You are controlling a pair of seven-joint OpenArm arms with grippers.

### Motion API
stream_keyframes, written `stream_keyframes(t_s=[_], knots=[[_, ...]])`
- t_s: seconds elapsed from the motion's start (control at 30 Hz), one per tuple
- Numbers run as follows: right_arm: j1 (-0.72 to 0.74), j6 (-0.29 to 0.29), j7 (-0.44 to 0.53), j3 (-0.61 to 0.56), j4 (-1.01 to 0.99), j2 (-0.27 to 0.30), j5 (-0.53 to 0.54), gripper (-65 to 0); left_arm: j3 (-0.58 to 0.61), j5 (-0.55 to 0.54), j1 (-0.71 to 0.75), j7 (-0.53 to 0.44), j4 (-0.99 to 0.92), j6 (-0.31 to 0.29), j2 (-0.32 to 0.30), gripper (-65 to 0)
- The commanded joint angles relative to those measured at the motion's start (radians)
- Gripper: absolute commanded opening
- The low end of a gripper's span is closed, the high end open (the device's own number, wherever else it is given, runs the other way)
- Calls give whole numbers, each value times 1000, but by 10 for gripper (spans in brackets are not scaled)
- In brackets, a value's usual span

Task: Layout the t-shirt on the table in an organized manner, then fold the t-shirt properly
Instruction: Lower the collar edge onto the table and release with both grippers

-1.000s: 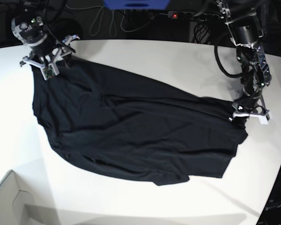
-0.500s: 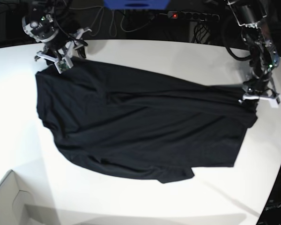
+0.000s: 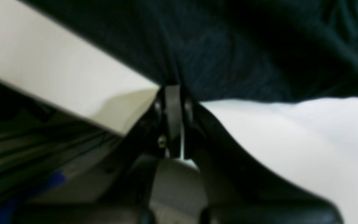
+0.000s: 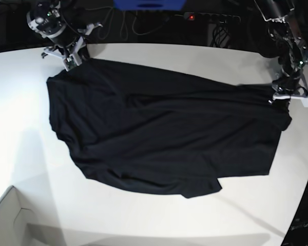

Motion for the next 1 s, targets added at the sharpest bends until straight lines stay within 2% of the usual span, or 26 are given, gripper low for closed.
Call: stream_keyframes(t_s=[0.0,0.13,0.5,0.97], knots=[[-11,-3,23,1,27,5,13,-650,-6,-18,7,-16,23,-2,-19,-650],[-54,-3,72,6,73,2,13,-650,-5,-46,37,-16,73,-2,-40,-650],[-132,-3,72,-13,123,2,13,-650,-11,-44,92,-16,107,-2,-43,-650],[-118,-3,72,-19,174,8,10,-650,-12,-46,112,-14,105,-2,-65,-647]])
